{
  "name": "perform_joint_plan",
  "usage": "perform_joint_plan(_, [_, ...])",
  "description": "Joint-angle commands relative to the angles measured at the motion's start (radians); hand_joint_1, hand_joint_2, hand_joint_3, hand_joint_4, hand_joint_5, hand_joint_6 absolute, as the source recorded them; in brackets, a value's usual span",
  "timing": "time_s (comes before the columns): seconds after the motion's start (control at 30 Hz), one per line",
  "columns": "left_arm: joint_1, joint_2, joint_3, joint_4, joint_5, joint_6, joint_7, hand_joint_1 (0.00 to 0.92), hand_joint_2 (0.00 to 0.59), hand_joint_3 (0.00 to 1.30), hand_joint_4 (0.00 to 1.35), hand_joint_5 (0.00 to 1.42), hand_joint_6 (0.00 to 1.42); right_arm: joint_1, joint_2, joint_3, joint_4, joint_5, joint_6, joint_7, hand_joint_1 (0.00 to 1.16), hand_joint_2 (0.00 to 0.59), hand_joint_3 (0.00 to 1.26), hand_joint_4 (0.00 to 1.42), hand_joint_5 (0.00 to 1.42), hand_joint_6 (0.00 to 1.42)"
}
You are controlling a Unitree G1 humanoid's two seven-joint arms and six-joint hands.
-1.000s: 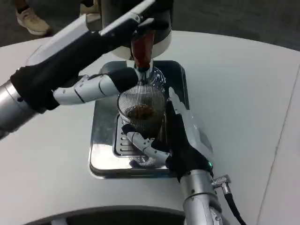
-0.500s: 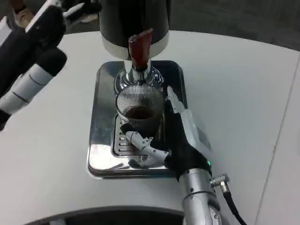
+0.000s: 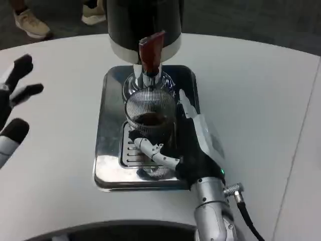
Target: Grasp the cup under the faucet to collect the drink, then remove the cup.
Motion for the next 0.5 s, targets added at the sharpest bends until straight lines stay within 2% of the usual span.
perform_joint_plan(0.03, [0.078,-0.012,0.008,-0.025,0.029,0.007,0.019,0.0,0.218,0.04,0.0,0.13,0.09,-0.025,0.026,-0.004,0.05,0.028,-0.003,0.016,0.61,0.207,0.0,0.0,0.0,0.08])
perform_joint_plan(0.33, [0.162,-0.02,-0.004,-0.01,0.067,-0.006,0.031,0.0,0.225,0.05,0.0,0.13,0.08,-0.057,0.02,-0.004,0.11,0.062,-0.04,0.03,0.65,0.199,0.0,0.0,0.0,0.1])
perform_joint_plan(0.5, [0.173,-0.023,-0.009,-0.01,0.077,-0.006,0.034,0.0,0.227,0.05,0.0,0.13,0.07,-0.068,0.028,-0.023,0.144,0.093,-0.066,0.02,0.7,0.2,0.0,0.01,0.01,0.13])
